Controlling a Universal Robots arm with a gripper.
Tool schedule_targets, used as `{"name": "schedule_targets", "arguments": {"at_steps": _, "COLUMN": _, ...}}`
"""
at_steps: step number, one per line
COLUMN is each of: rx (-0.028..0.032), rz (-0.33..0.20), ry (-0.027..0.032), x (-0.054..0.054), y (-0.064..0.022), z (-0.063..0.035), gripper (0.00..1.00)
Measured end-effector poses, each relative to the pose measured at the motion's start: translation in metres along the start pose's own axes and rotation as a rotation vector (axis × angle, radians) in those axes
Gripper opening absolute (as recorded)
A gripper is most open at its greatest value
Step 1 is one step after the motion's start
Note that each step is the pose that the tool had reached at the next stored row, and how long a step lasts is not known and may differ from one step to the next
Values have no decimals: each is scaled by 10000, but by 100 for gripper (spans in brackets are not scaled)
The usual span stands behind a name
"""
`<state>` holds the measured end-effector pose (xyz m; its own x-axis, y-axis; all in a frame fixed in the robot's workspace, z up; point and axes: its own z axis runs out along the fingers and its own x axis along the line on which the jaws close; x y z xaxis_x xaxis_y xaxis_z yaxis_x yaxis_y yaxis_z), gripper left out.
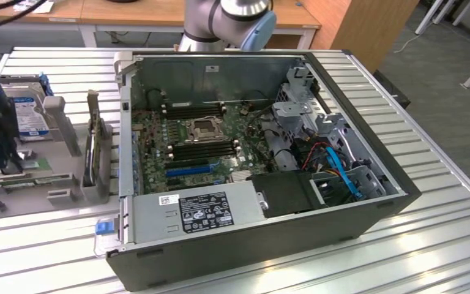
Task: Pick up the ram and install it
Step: 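Pick up the ram and move it above insertion slot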
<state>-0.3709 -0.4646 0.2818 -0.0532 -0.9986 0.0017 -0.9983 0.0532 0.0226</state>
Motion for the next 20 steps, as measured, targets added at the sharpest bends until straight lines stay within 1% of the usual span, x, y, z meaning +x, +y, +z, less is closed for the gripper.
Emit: {"name": "schedule_targets", "arguments": {"at_steps": 20, "rx": 1, "rz": -60, "ry": 1, "x": 2, "y": 19, "z": -907, "gripper": 14}}
